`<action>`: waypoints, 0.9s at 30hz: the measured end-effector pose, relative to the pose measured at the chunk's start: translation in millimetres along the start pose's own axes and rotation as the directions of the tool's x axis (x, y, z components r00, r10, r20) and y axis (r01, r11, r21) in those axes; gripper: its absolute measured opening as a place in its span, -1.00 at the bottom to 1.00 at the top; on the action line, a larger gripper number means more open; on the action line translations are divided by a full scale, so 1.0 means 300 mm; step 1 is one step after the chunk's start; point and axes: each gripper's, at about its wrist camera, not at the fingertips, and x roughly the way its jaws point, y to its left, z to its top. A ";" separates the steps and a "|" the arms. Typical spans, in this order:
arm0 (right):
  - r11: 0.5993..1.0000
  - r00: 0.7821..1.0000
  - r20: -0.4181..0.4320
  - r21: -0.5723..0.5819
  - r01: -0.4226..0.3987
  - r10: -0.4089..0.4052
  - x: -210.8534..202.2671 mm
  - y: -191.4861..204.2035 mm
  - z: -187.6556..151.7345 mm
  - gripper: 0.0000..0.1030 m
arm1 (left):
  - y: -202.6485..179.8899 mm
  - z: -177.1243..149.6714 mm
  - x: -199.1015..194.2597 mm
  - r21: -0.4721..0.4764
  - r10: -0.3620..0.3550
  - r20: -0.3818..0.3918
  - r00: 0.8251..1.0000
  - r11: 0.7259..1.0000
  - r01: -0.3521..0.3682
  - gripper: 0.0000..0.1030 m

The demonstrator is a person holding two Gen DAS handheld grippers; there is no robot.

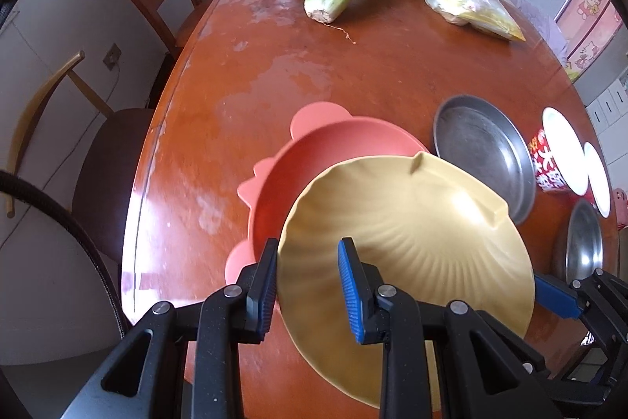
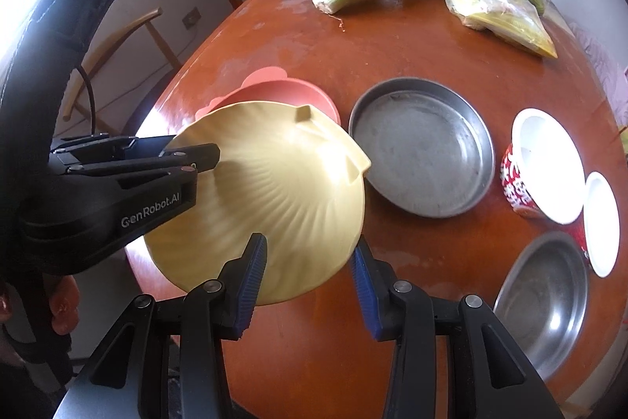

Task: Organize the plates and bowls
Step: 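Carry the yellow plate with the left gripper over the pink plate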

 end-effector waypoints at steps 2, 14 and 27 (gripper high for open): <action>1.000 1.000 -0.005 0.018 -0.005 0.006 0.017 -0.003 0.019 -0.11 | 0.005 0.017 0.015 0.004 0.012 0.001 1.000 1.000 -0.012 -0.42; 0.999 1.000 -0.021 0.047 0.001 0.000 0.091 0.031 0.099 -0.09 | 0.054 0.113 0.094 0.013 0.049 0.006 0.999 0.999 -0.049 -0.42; 1.000 0.997 -0.070 0.016 -0.014 0.015 0.154 0.047 0.097 -0.09 | 0.077 0.134 0.116 0.007 0.046 0.012 0.999 0.999 -0.046 -0.41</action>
